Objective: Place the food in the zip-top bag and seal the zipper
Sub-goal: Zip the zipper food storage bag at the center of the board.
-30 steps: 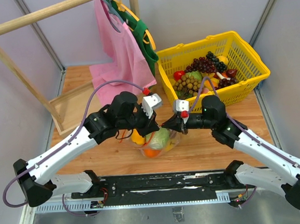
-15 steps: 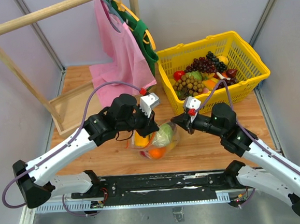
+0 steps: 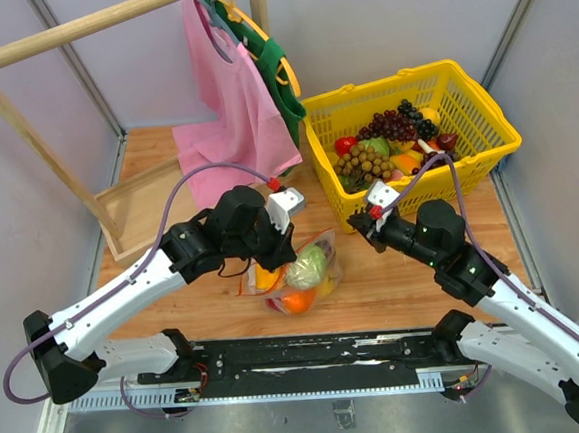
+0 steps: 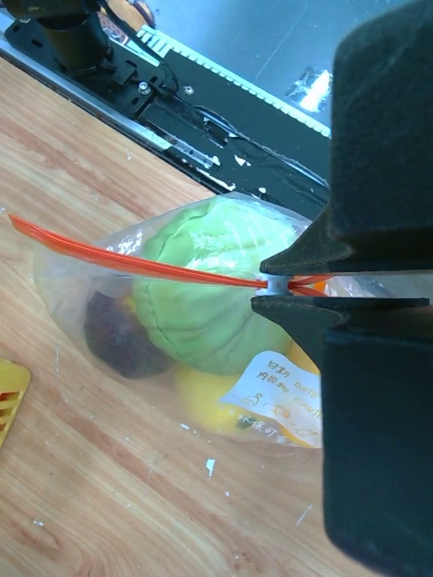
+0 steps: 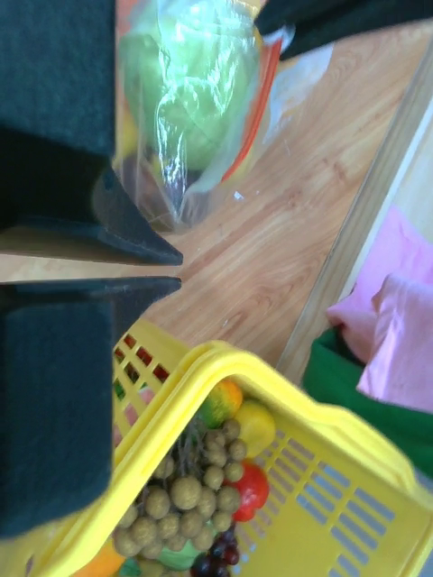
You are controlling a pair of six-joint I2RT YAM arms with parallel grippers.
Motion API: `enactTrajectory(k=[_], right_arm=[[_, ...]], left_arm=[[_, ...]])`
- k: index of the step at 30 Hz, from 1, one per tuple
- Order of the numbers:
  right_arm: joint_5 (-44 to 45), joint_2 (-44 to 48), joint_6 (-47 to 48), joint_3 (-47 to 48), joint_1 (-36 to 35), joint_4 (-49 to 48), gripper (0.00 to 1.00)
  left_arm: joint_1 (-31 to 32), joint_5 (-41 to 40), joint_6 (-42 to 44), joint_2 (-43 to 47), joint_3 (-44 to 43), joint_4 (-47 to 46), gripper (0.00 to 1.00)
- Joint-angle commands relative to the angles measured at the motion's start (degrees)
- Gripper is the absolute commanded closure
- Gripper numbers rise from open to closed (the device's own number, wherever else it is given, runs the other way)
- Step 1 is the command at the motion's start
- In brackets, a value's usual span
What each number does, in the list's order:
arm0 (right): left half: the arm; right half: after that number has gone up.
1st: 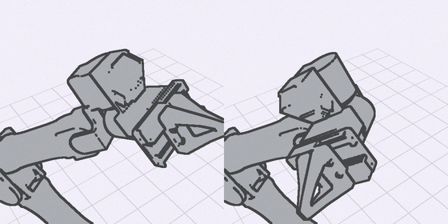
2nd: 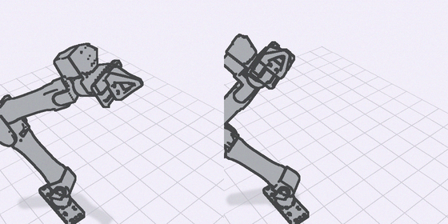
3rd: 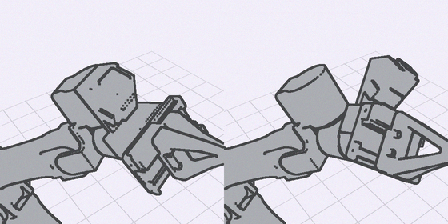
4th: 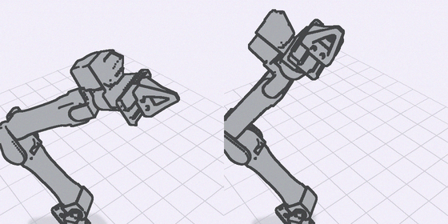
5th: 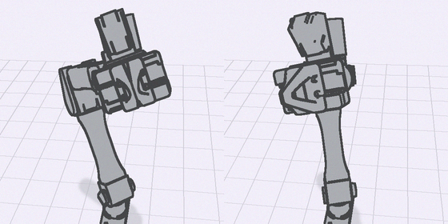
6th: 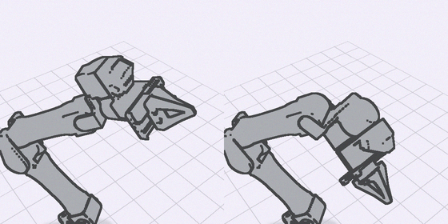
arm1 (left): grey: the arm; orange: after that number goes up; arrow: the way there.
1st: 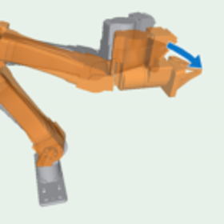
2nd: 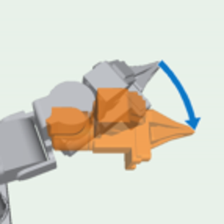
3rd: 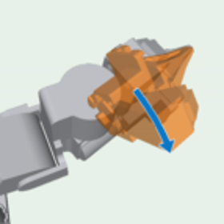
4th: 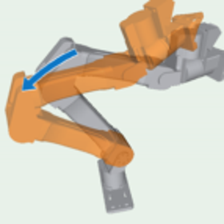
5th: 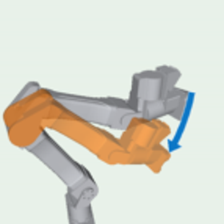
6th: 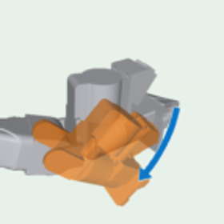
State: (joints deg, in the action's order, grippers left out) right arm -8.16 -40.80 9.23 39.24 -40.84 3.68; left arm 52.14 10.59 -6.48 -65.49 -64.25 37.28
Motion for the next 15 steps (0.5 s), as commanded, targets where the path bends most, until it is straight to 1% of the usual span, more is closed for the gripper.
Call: enactTrajectory(k=[1, 2, 3, 5, 7, 9, 12, 15], right_arm=[[-14.03, 0.15, 8.84, 4.70, 0.48, 3.47, 0.76], [-17.75, -0.14, 10.56, 5.44, 0.46, 4.16, 0.65], [-20.54, -0.75, 11.75, 6.19, 0.48, 4.71, 0.58], [-24.89, -2.48, 13.77, 7.83, 0.47, 6.00, 0.48], [-28.56, -4.45, 15.82, 9.59, 0.45, 7.65, 0.44], [-31.85, -6.32, 18.39, 10.80, 0.45, 9.03, 0.43], [-35.64, -8.45, 20.60, 10.86, 0.50, 9.26, 0.43], [-37.47, -10.31, 22.47, 9.99, 0.39, 8.77, 0.44]], left_arm=[[-0.22, 2.33, 3.62, 0.19, -2.13, 0.37, 1.00], [-0.13, 2.98, 4.11, -0.19, -2.61, 0.16, 1.00], [-0.16, 3.58, 4.67, -0.57, -3.17, -0.02, 1.00], [0.18, 4.98, 5.83, -1.29, -4.19, -0.43, 1.00], [0.68, 5.84, 7.07, -1.98, -5.10, -0.92, 1.00], [1.07, 6.60, 8.20, -2.59, -5.96, -1.42, 1.00], [1.29, 7.50, 9.10, -3.50, -6.74, -2.11, 1.00], [1.38, 8.75, 9.59, -3.93, -6.81, -2.96, 1.00]])
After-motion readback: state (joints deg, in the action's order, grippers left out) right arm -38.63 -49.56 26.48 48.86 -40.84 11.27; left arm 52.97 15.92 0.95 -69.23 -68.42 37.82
